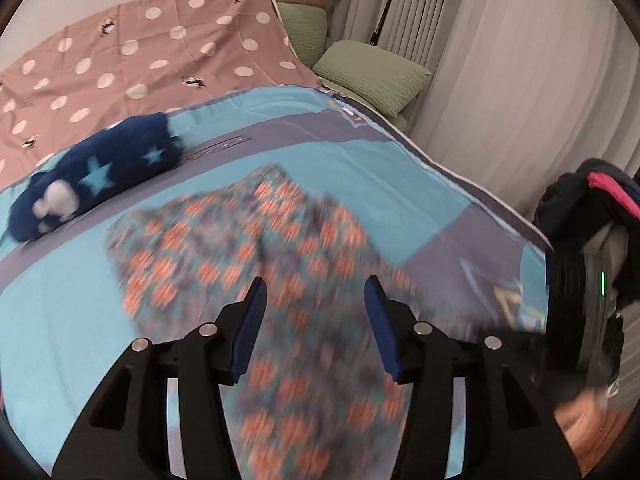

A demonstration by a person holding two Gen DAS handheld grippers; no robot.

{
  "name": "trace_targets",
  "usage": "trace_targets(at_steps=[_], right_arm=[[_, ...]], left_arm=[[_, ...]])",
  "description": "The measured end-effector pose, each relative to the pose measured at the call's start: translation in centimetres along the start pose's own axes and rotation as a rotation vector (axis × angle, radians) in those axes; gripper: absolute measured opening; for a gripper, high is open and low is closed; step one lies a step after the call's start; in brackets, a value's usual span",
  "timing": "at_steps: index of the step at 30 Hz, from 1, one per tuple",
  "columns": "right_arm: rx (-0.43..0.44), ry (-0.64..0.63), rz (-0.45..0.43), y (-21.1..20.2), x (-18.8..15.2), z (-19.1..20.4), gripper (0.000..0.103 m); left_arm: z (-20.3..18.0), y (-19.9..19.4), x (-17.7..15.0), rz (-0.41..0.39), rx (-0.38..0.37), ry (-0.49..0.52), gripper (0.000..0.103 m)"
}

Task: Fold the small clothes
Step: 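Lay the held corner onto the shirt with the right gripper while the left gripper releases, then open the right gripper and release the folded shirt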

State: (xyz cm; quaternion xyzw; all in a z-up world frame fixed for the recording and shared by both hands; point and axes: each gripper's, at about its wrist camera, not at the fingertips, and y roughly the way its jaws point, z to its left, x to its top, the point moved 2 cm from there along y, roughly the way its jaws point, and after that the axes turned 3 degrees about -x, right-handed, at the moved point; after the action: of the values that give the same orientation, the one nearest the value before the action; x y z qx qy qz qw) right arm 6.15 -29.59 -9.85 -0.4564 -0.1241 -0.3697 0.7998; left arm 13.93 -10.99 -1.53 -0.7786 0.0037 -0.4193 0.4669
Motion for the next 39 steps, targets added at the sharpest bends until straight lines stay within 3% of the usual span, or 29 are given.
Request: trace_targets(at_steps=[5,8,11,14,18,23,25,26,28,31,35,39], right_arm=[[0.058,-0.013,-0.086,-2.8,1.3,1.3,0.009],[0.006,-0.005,-0.113,-3.6,1.4,0.6,0.009],[-0.071,0.049,-0.062,-1.9,0.3,-2.1,0.009],[-0.040,0.111,-0.021,-0.8,-0.4,-4.1,0.010],[-0.081,0.024,-0.034,-1.2,0.0,-2.8,0.012],[-0.122,-0.013,-0.041,-1.4,-0.1,-2.6,0.016],[-0.121,-0.008,-0.036,-1.3,-0.1,-2.7,0.021],[-0.120,-0.006,-0.033,-1.4,-0.1,-2.8,0.023],[-0.139,-0.011,-0.040,-2.1,0.2,-2.7,0.042],[-0.153,-0.080,-0.084,-3.9,0.9,-1.9,0.046],[-0.159,-0.204,-0.145,-5.3,3.6,0.2,0.049],[-0.117,-0.251,-0.130,-3.8,7.3,1.6,0.057]], left_arm=[[-0.1,-3.0,-5.3,-0.001,0.039,0.001,0.058],[-0.8,-3.5,-8.4,0.031,0.091,0.010,0.058],[-1.1,-3.2,-10.5,0.053,0.092,0.005,0.058],[-1.1,-2.2,-12.0,0.090,0.094,0.002,0.058],[-1.4,-1.5,-12.5,0.091,0.185,0.049,0.058],[-0.3,-1.5,-13.0,0.088,0.223,0.002,0.057],[0.6,-2.0,-13.4,0.091,0.202,-0.046,0.051],[0.9,-2.4,-13.6,0.092,0.173,-0.064,0.042],[0.6,-2.9,-13.9,0.092,0.154,-0.066,0.032],[-0.7,-4.4,-13.5,0.074,0.139,-0.036,0.020],[-2.2,-6.6,-11.0,-0.016,0.044,-0.006,0.020],[-2.1,-4.5,-7.6,-0.047,0.066,0.054,0.020]])
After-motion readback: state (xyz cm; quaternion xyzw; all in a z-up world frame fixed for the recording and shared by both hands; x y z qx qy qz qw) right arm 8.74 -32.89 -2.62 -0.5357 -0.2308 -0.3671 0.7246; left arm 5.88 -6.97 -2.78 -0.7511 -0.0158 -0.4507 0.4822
